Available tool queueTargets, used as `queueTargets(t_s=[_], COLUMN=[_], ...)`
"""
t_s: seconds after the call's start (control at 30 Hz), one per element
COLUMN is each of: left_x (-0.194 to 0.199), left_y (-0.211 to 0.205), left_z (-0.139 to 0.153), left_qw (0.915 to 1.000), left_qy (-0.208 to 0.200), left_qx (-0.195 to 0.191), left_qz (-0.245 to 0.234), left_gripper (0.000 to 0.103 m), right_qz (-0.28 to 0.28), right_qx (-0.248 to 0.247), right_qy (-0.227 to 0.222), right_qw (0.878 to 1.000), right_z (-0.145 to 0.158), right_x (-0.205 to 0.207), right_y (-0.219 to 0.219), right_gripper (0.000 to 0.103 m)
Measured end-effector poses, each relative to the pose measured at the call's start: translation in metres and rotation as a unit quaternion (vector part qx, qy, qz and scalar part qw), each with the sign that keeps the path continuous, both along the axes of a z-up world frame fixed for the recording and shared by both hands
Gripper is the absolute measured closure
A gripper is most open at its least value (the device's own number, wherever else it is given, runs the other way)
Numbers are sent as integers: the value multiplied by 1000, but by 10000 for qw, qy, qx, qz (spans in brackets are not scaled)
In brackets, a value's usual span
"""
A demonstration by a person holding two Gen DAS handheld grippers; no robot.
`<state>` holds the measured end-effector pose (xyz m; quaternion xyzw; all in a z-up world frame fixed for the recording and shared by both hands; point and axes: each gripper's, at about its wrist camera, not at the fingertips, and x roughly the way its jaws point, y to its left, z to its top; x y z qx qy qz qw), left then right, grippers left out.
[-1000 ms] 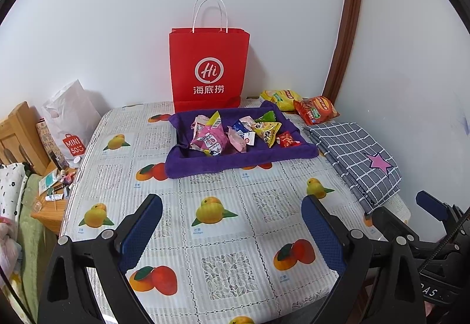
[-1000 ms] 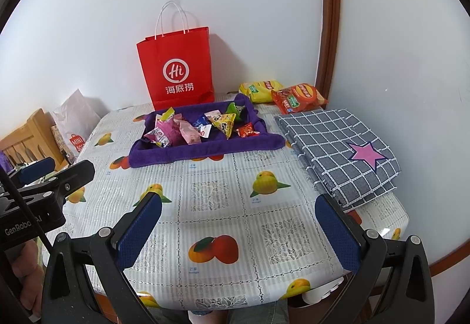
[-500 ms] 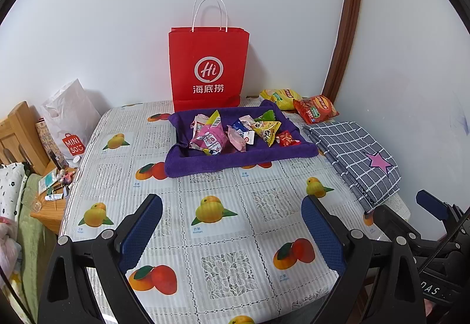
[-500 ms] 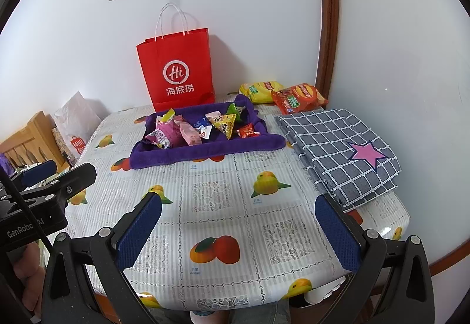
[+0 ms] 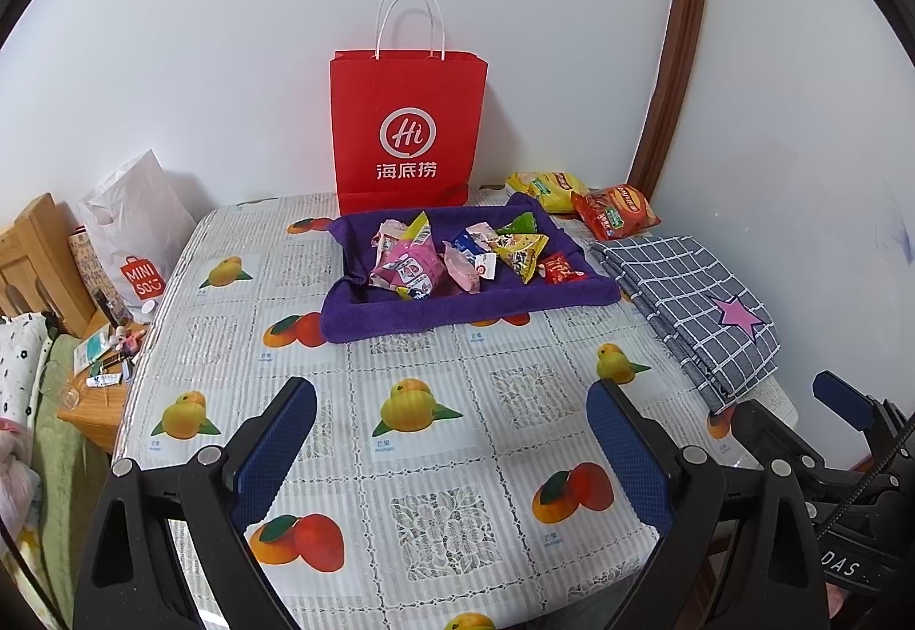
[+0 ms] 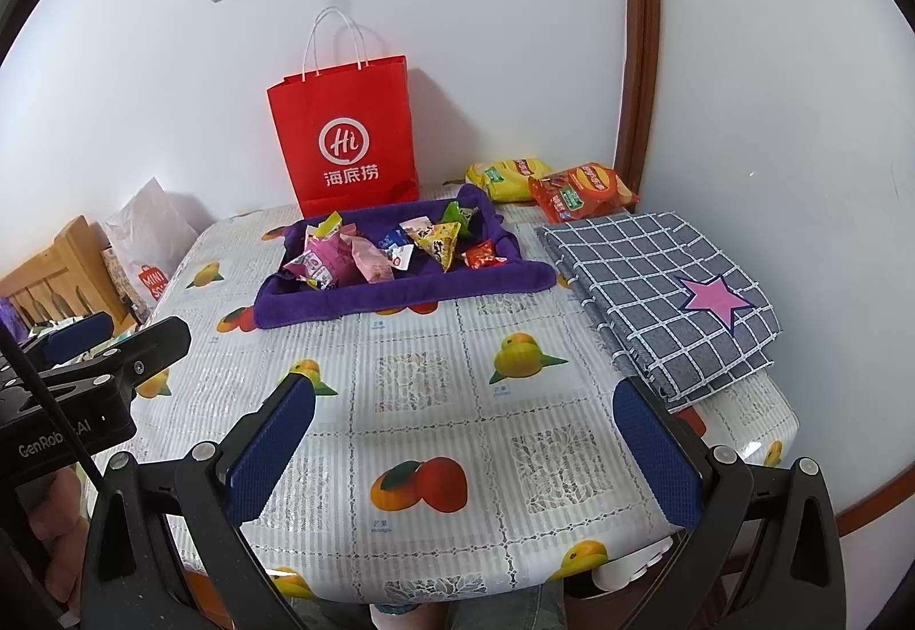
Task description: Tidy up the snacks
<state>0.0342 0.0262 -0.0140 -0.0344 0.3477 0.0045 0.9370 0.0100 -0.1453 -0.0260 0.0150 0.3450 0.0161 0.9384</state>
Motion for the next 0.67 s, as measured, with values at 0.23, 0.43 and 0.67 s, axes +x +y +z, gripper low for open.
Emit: queueTargets(t_s=[0.23,0.43,0.67], left_x=[0,0,10], left_y=[-1,-2,-2], left_z=[1,-1,-5], left_qw=[10000,10000,9999], left_qy=[-4,-31,-8], left_qx=[0,-23,-6], left_qz=[-4,-49,-111], left_gripper=[7,7,7], right_qz=[-5,-28,-26], right_qx=[7,12,3], right_qy=[-54,-126,-134], right_qw=[10000,9999,9999], right_z=[2,7,4], right_x=[-3,-7,-1], right_y=[0,0,3], right_gripper=[0,0,0])
